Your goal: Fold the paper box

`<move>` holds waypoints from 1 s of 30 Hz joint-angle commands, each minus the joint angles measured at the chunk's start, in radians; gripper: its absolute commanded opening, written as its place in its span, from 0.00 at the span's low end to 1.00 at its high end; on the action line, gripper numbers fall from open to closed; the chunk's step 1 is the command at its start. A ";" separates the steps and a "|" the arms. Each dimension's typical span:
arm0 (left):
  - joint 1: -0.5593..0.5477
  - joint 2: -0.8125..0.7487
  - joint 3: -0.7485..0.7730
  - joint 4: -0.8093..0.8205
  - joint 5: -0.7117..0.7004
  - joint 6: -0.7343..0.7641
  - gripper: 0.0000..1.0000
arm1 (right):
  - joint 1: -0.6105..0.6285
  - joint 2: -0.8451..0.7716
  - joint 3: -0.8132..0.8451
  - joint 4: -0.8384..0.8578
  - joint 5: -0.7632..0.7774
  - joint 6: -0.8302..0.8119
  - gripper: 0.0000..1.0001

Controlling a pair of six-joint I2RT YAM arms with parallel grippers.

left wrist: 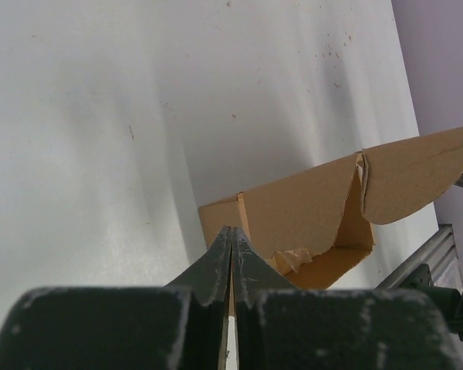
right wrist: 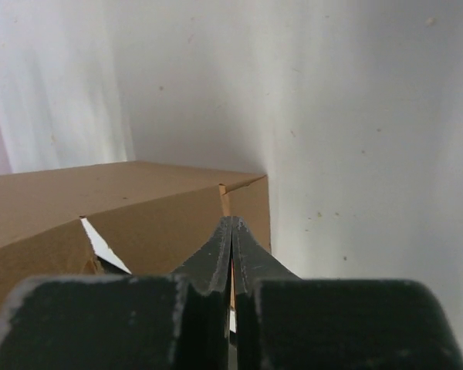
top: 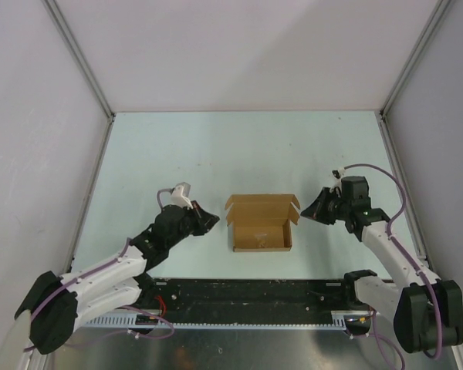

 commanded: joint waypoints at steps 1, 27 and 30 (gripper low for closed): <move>0.007 0.032 0.043 0.071 0.050 0.024 0.03 | 0.004 0.022 -0.011 0.111 -0.105 -0.015 0.00; -0.082 0.130 0.107 0.137 0.110 0.019 0.00 | 0.065 -0.058 -0.011 0.029 -0.182 -0.006 0.00; -0.101 0.144 0.113 0.143 0.105 0.013 0.00 | 0.088 -0.056 -0.011 0.032 -0.176 0.000 0.00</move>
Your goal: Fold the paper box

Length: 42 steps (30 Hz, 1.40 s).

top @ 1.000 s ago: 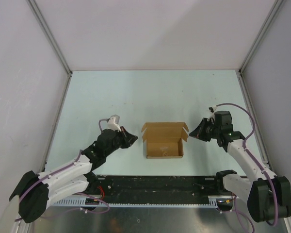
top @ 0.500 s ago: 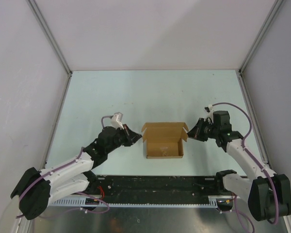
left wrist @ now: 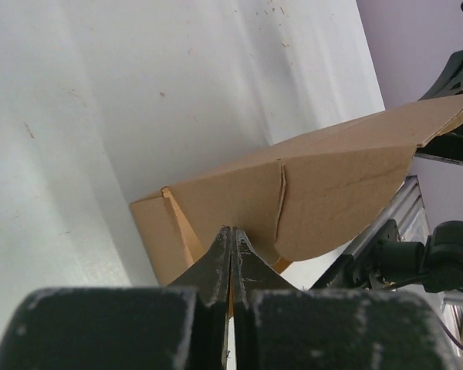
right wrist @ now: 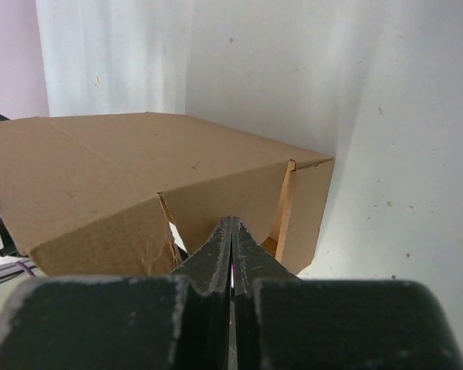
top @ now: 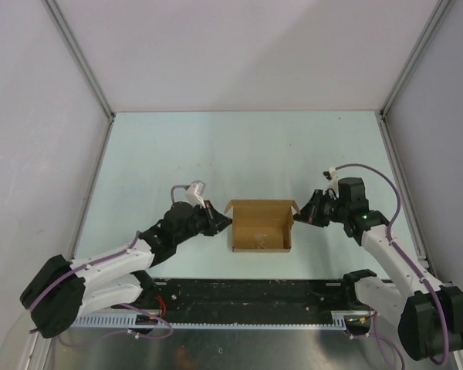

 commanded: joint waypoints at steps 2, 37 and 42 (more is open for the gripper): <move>-0.033 0.019 0.052 0.059 0.000 0.008 0.00 | 0.042 -0.021 0.000 0.001 -0.003 0.021 0.00; -0.082 -0.226 -0.061 -0.034 -0.058 -0.018 0.00 | -0.001 -0.119 -0.031 -0.128 0.216 0.039 0.03; -0.081 -0.372 -0.078 -0.218 -0.149 -0.044 0.05 | -0.065 -0.167 -0.029 -0.142 0.264 0.065 0.18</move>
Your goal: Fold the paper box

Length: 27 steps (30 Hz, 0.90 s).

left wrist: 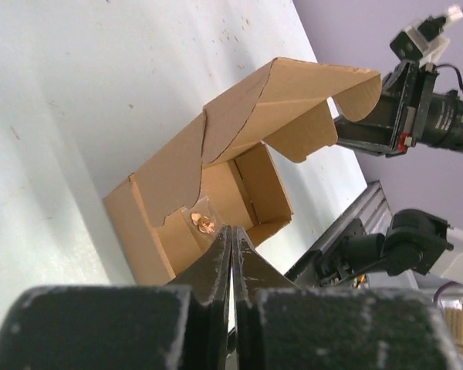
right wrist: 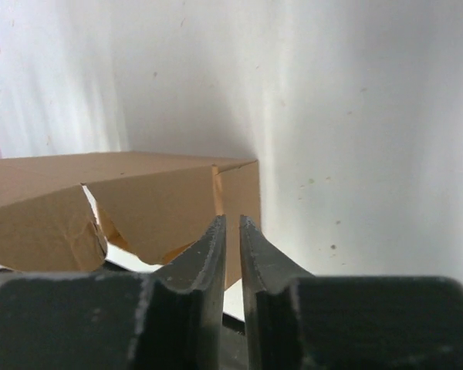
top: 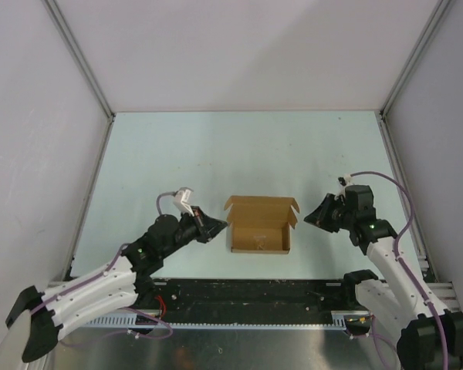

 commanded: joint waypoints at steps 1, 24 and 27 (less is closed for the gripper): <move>0.007 -0.133 -0.020 -0.160 -0.108 -0.036 0.06 | -0.054 -0.043 0.004 -0.015 0.062 0.021 0.27; 0.496 -0.157 0.057 -0.253 0.147 -0.145 0.99 | -0.326 0.068 0.076 0.137 -0.132 0.124 1.00; 0.510 -0.163 0.032 -0.254 0.148 -0.197 1.00 | -0.390 0.108 0.074 0.175 -0.234 0.147 1.00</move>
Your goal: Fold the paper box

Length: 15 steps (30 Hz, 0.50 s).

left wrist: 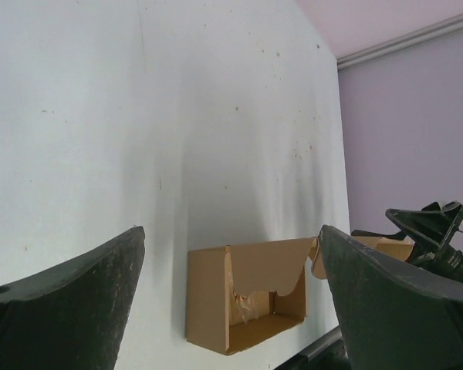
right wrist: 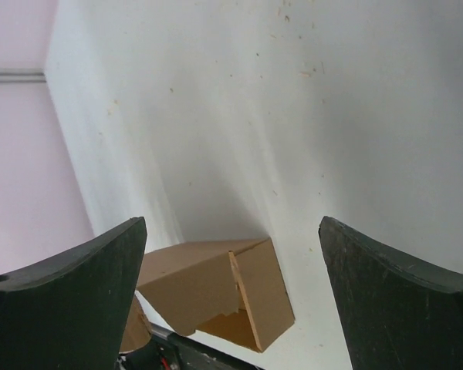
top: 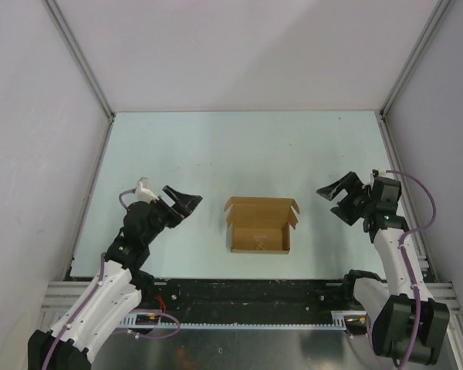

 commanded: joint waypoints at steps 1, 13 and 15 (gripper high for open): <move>0.029 -0.014 -0.010 0.002 0.064 -0.080 1.00 | -0.073 0.041 0.041 0.087 -0.160 0.025 1.00; 0.046 -0.010 0.035 -0.004 0.010 0.021 0.97 | -0.151 0.014 0.073 0.133 -0.165 0.132 1.00; 0.046 0.051 0.052 -0.002 0.047 -0.005 0.95 | -0.145 0.037 0.082 0.127 -0.181 0.147 1.00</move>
